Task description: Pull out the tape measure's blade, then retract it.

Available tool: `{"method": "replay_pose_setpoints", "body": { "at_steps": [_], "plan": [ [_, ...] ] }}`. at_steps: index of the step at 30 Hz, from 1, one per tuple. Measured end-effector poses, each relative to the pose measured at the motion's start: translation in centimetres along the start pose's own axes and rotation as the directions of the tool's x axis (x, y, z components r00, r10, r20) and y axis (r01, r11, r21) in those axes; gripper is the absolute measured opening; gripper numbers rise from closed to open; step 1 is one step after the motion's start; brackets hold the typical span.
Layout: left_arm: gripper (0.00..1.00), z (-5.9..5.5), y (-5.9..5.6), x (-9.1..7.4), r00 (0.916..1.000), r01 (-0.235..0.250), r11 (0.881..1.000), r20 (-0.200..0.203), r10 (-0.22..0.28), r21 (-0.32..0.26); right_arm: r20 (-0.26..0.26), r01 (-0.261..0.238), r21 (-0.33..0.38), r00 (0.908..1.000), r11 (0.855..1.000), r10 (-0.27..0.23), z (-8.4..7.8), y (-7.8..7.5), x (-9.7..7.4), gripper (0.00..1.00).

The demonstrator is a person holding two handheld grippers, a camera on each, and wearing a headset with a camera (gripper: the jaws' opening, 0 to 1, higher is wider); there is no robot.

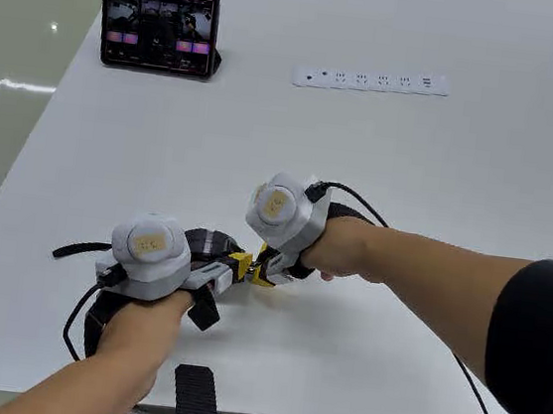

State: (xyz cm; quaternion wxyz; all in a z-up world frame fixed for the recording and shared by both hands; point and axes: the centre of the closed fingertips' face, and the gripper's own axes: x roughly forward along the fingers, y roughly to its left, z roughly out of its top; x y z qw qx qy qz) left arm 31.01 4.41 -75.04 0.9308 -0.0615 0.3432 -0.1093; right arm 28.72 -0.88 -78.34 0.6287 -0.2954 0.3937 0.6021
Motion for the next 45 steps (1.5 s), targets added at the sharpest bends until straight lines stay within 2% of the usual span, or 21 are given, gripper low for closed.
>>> {"method": "replay_pose_setpoints", "body": {
  "at_steps": [25,37,45],
  "plan": [
    [0.61,-0.05,0.06,0.00,1.0000,0.000,1.000,0.004,0.000,0.005,0.008,0.001,-0.001,1.0000,1.000,-0.001,0.53,0.16,0.29,0.11],
    [0.62,-0.01,0.03,0.01,0.9999,-0.003,1.000,0.012,0.003,0.013,0.008,0.006,-0.036,1.0000,0.999,-0.006,0.59,0.16,0.32,0.12],
    [0.63,-0.05,-0.07,0.03,0.9997,-0.005,1.000,-0.025,0.005,0.004,0.003,0.024,-0.067,0.9997,0.997,-0.023,0.64,0.10,0.34,0.12]
  ]
}}
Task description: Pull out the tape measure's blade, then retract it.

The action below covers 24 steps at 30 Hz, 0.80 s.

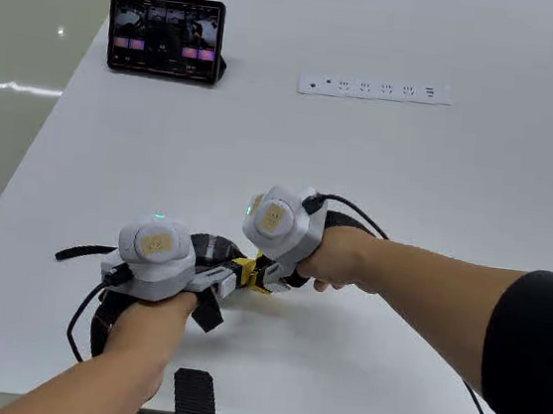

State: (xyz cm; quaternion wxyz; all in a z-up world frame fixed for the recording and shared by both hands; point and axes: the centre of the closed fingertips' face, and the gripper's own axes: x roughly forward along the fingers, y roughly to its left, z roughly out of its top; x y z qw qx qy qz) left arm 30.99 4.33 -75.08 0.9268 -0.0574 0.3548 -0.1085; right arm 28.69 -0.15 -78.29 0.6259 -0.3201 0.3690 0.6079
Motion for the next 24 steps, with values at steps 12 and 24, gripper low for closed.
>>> {"method": "replay_pose_setpoints", "body": {
  "at_steps": [12,24],
  "plan": [
    [0.62,1.3,-0.1,-0.5,0.9996,0.012,1.000,0.026,-0.012,0.019,0.030,0.022,0.033,0.9993,0.999,-0.023,0.2,-0.4,-1.0,0.18],
    [0.73,0.9,0.0,-0.9,0.9993,0.032,0.999,0.021,-0.032,0.026,0.101,0.045,0.167,0.9929,0.985,-0.063,-1.0,0.2,-2.7,0.24]
  ]
}}
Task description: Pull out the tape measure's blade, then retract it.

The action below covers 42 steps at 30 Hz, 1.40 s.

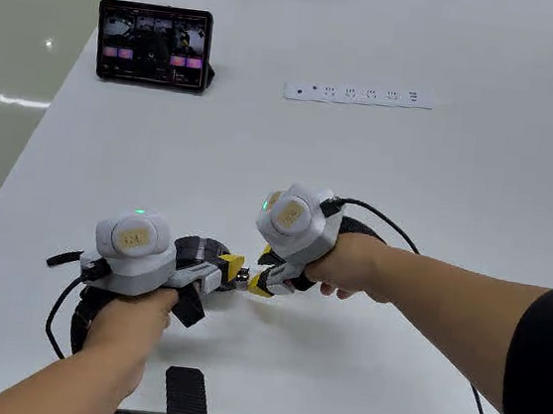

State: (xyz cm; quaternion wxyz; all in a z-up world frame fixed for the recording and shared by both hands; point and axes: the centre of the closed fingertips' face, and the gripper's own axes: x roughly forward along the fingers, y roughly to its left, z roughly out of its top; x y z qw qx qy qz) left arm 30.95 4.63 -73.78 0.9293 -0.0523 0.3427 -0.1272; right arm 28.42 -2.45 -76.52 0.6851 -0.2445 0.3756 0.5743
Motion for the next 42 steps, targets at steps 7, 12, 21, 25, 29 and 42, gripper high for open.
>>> {"method": "replay_pose_setpoints", "body": {
  "at_steps": [7,12,21,25,29,42],
  "plan": [
    [0.84,0.2,-1.1,-0.2,0.9994,0.034,0.999,0.002,-0.034,0.033,0.061,0.020,0.029,0.9979,0.999,-0.021,-0.3,0.4,-1.5,0.28],
    [0.89,0.3,-1.2,-0.3,0.9981,0.061,0.998,0.006,-0.061,0.029,0.084,0.040,0.072,0.9954,0.997,-0.046,-0.6,0.1,-2.2,0.29],
    [0.99,-0.2,-1.9,-1.2,0.9890,0.148,0.986,-0.021,-0.146,0.073,0.103,0.051,0.105,0.9928,0.993,-0.062,-2.4,0.7,-3.8,0.33],
    [0.99,-0.6,-2.4,-1.6,0.9794,0.201,0.975,-0.038,-0.198,0.091,0.114,0.070,0.135,0.9898,0.988,-0.086,-3.5,0.5,-4.8,0.36],
    [0.99,-1.5,-2.8,-2.1,0.9654,0.254,0.959,-0.093,-0.244,0.126,0.125,0.074,0.147,0.9878,0.986,-0.093,-4.4,0.6,-5.8,0.40],
    [0.99,-1.4,-1.4,-4.3,0.9465,0.322,0.926,-0.079,-0.313,0.195,0.149,0.123,0.179,0.9774,0.976,-0.150,-7.2,0.2,-9.4,0.44]
  ]
}}
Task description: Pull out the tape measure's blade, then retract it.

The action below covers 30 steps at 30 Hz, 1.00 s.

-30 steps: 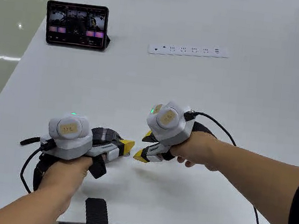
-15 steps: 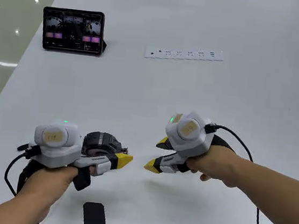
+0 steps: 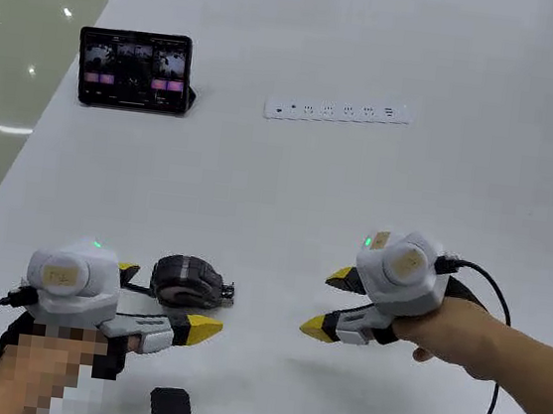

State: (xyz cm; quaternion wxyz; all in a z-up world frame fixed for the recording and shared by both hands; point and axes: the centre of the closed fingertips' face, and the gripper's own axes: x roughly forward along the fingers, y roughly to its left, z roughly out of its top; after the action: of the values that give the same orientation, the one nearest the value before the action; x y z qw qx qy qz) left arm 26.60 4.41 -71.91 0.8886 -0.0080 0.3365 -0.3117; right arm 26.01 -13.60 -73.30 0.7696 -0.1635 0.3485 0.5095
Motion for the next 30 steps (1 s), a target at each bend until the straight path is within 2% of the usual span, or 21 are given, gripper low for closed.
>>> {"method": "replay_pose_setpoints", "body": {
  "at_steps": [2,5,8,14,19,22,27,30],
  "plan": [
    [0.99,0.0,0.0,-0.3,1.0000,0.008,1.000,-0.003,-0.008,0.010,0.005,0.006,-0.001,1.0000,1.000,-0.006,-0.3,-0.2,-0.5,0.45],
    [0.99,-0.7,0.7,-0.7,0.9993,0.001,1.000,-0.039,0.000,0.021,-0.001,0.020,-0.001,0.9998,1.000,-0.020,-1.3,-0.8,-1.2,0.47],
    [0.99,-0.7,1.1,-1.2,0.9994,0.007,1.000,-0.035,-0.006,0.016,0.014,0.024,0.014,0.9996,1.000,-0.024,-1.7,-0.9,-1.9,0.49],
    [0.99,-0.8,1.0,-2.0,0.9990,0.030,0.998,-0.035,-0.028,0.053,0.028,0.038,0.020,0.9989,0.999,-0.038,-2.5,-1.1,-3.1,0.53],
    [0.99,-1.1,1.0,-2.7,0.9990,0.034,0.997,-0.033,-0.032,0.072,0.029,0.043,0.021,0.9986,0.999,-0.044,-3.8,-1.4,-4.5,0.58],
    [0.99,-1.2,1.0,-3.1,0.9987,0.048,0.997,-0.023,-0.047,0.063,0.029,0.057,0.042,0.9979,0.997,-0.058,-4.8,-1.9,-5.4,0.60],
    [0.99,-1.9,1.1,-3.9,0.9975,0.056,0.995,-0.046,-0.053,0.079,0.039,0.075,0.072,0.9962,0.995,-0.078,-6.4,-2.8,-7.4,0.65],
    [0.99,-2.1,1.3,-4.3,0.9975,0.054,0.996,-0.049,-0.050,0.077,0.026,0.094,0.071,0.9950,0.993,-0.096,-7.5,-3.0,-8.6,0.68]
  ]
}}
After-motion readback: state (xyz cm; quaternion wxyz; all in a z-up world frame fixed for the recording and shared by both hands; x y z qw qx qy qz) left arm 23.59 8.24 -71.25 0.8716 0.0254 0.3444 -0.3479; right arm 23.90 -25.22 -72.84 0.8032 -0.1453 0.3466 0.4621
